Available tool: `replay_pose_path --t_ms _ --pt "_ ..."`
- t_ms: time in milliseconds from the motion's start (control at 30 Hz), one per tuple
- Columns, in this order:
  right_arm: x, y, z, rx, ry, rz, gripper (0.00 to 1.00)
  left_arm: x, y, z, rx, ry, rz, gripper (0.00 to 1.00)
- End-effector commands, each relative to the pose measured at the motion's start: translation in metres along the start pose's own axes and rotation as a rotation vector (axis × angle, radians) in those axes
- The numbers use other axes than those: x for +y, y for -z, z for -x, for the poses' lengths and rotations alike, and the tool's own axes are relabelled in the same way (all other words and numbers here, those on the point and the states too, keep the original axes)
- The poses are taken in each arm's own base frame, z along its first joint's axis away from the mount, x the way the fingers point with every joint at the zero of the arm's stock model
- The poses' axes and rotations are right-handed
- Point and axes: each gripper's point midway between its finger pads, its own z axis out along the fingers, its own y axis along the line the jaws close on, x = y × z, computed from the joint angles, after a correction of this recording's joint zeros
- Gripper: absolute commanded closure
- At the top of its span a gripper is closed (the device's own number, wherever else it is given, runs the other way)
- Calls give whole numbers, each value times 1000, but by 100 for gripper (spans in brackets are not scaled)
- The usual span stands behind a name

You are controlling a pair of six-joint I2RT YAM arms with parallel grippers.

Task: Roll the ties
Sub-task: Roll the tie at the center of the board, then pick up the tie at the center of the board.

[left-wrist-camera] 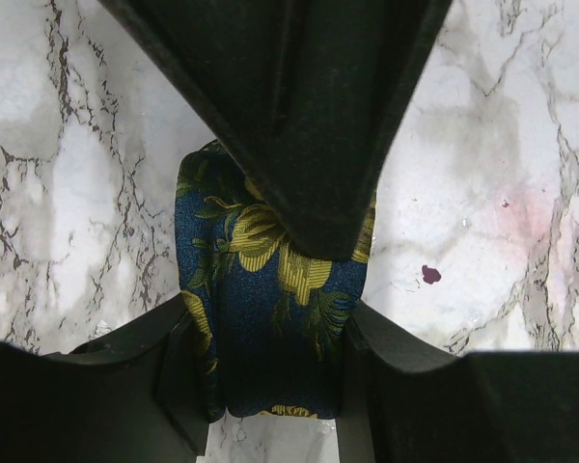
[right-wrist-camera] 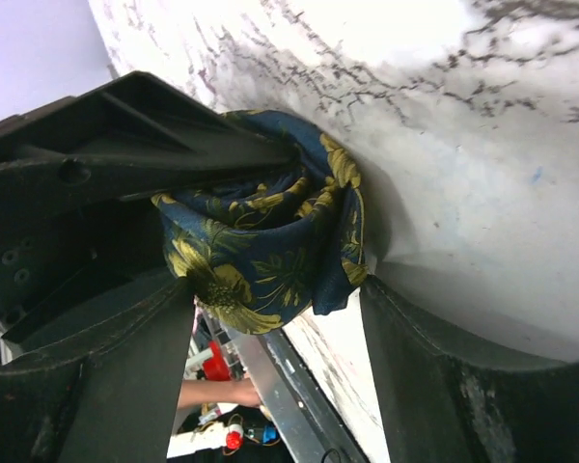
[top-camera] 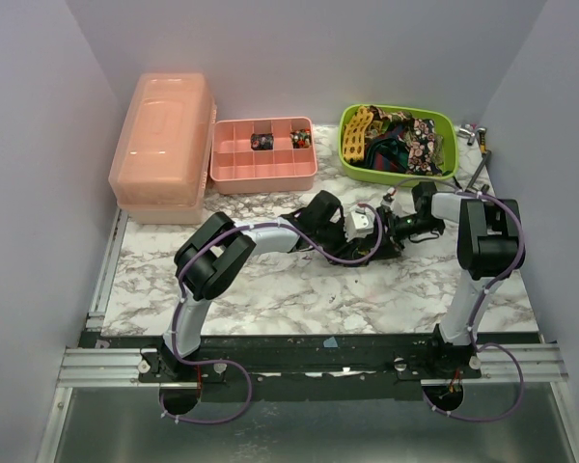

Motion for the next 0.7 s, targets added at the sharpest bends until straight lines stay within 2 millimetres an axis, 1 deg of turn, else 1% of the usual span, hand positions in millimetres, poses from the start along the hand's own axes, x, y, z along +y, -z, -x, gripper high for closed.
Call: replay_pose_path --t_ms 0,100,133,167,333,400,467,500,533,567,600,633,667 --pt "23 1 -2 -20 50 119 28 -16 -4 -82 236 119 -25 98" --pt "23 0 0 -42 48 115 19 -16 -5 -81 233 120 -26 98" --pt "20 -1 1 -49 25 103 19 -16 -5 -81 232 122 -25 98" --pt "18 -2 2 -53 17 95 20 -15 -4 -81 232 121 -25 98" --pt "10 -6 9 -67 -10 67 35 -16 -5 -80 229 118 -25 97" --pt "6 -7 11 -79 -15 44 43 -15 -5 -79 224 116 -24 97" --pt "6 -7 13 -83 -16 46 56 -15 -5 -78 220 117 -24 95" --pt "6 -7 13 -85 -14 46 65 -15 -5 -76 216 116 -25 94" --pt "6 -7 13 -85 -12 45 76 -14 -5 -74 208 115 -24 90" --pt "6 -7 13 -83 -8 39 86 -13 -5 -72 199 117 -23 85" --pt "4 -7 12 -81 -2 29 97 -11 -4 -68 184 117 -18 79" --pt "2 -6 11 -77 5 13 99 -9 -3 -63 167 124 -13 72" --pt "1 -6 9 -75 13 4 100 -4 0 -57 136 131 -4 61"
